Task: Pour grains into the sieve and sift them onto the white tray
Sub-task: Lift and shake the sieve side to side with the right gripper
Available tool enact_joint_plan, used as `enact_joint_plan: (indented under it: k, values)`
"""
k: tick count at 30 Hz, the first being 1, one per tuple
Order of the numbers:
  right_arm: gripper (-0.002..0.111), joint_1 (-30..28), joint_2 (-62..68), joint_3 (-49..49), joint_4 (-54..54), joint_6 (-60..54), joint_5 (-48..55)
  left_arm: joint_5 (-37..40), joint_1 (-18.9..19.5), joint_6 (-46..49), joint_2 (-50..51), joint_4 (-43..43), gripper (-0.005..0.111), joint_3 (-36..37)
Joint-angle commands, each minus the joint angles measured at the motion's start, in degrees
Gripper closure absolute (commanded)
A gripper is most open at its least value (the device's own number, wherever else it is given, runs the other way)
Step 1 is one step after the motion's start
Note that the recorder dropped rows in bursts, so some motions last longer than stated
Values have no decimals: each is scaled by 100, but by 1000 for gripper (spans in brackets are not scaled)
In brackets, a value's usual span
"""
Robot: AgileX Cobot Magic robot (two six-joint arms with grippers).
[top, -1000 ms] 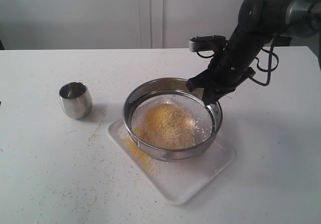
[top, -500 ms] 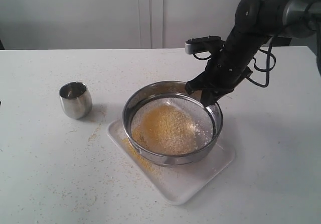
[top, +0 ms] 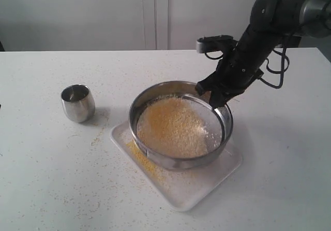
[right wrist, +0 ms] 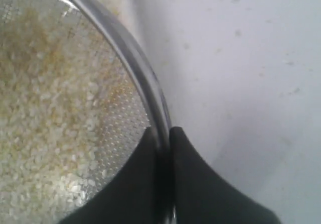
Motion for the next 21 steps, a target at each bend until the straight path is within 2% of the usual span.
enact_joint_plan:
  k: [1, 2, 5, 6, 8, 9, 10, 13, 14, 17, 18, 19, 21]
  values:
    - [108, -119, -97, -8, -263, 1731, -265, 61, -37, -4, -47, -30, 107, 37]
    - [108, -135, -97, -8, -85, 1603, -256, 61, -37, -4, -47, -30, 107, 37]
    - [108, -77, -97, -19, 228, -383, 226, 61, -37, -4, -47, -30, 107, 37]
    - [108, -77, -97, -19, 80, -224, 147, 61, -37, -4, -47, -30, 107, 37]
    - [108, -156, -97, 49, -94, 1322, -288, 61, -37, -4, -47, -30, 107, 37]
    - [108, -155, -97, 74, -11, 1736, -367, 61, -37, -4, -47, -30, 107, 37]
    - [108, -135, -97, 83, 214, 1445, -299, 61, -37, -4, -47, -30, 107, 37]
    - [108, 43, -97, 83, 358, -884, 398, 61, -37, -4, -47, -30, 107, 37]
    - [108, 42, -107, 83, 128, -762, 331, 61, -37, -4, -47, -30, 107, 37]
    - [108, -37, -107, 83, -275, 1252, -388, 61, -37, -4, -47, -30, 107, 37]
    - [108, -37, -107, 83, -148, 1331, -413, 61, -37, -4, -47, -30, 107, 37]
    - [108, -5, -107, 83, 39, 950, -340, 61, -37, -4, -47, -30, 107, 37]
    - [108, 91, -107, 83, 53, -564, -45, 61, -37, -4, -47, -30, 107, 37]
